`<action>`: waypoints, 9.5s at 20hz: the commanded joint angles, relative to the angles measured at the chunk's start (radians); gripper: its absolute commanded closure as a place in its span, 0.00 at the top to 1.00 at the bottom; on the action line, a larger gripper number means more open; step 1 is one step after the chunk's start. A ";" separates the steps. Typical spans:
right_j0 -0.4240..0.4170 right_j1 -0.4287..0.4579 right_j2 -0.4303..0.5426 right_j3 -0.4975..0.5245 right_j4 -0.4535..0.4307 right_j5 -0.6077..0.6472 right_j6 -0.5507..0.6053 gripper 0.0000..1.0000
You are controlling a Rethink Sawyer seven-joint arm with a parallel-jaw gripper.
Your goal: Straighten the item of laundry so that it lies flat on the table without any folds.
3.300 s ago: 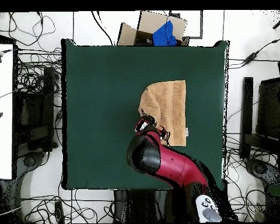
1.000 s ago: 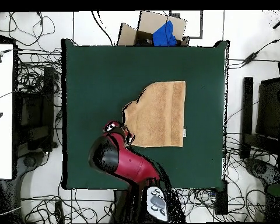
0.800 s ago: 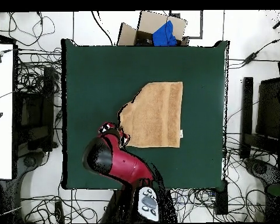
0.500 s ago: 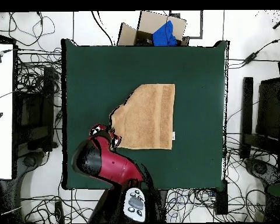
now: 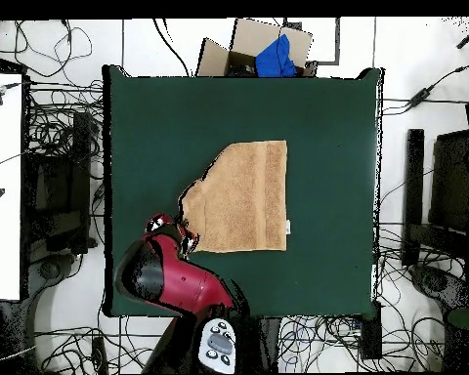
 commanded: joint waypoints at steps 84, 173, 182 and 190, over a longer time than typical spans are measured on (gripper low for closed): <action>-0.369 0.104 0.157 0.000 -0.282 -0.072 0.153 1.00; -0.623 0.551 0.012 -0.347 -0.794 -0.030 0.059 0.00; -0.642 0.616 -0.003 -0.401 -0.829 -0.034 0.066 0.00; -0.655 0.559 -0.052 -0.385 -0.868 0.038 0.030 0.00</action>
